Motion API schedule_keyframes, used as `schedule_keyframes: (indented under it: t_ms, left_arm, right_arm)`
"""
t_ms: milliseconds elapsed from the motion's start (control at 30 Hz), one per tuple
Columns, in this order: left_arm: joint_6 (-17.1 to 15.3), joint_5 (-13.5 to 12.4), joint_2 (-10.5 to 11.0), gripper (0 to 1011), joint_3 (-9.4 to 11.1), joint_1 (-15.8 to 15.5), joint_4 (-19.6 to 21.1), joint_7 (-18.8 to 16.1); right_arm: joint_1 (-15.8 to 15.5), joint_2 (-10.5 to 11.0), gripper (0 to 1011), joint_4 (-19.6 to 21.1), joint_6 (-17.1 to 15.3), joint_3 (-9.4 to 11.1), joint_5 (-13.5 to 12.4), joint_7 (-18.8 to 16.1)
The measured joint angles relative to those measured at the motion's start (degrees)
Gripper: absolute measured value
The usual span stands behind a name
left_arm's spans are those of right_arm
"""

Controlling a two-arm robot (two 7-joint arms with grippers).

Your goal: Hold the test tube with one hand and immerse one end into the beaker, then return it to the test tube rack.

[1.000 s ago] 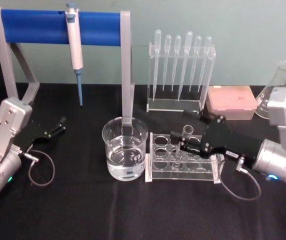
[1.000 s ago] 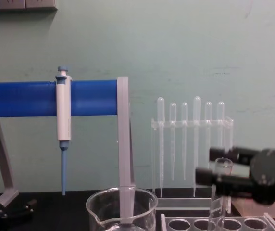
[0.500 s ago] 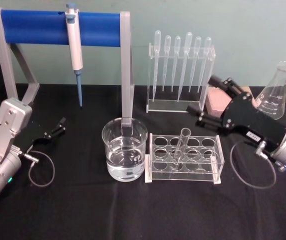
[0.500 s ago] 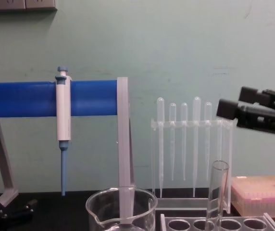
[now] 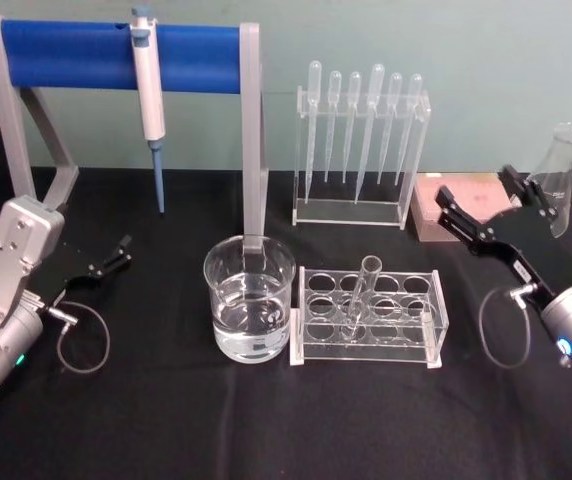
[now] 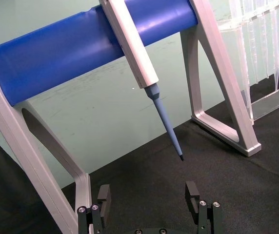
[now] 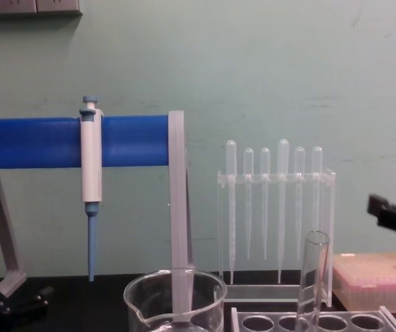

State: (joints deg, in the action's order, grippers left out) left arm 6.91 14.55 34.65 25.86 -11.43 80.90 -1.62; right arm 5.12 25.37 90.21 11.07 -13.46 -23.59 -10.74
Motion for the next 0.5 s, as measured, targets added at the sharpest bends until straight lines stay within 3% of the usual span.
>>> schedule_keyframes:
  t_ms: [167,500]
  left_arm:
    - [0.0,0.0,0.0,1000,0.0,0.0,0.0,0.0]
    - [0.0,0.0,0.0,1000,0.0,0.0,0.0,0.0]
  right_arm:
    - [-0.5,-3.2,1002,-3.2,1.3,0.2,5.8,6.6]
    - [-0.8,-5.8,1002,-6.3,2.2,0.6,9.6,9.1]
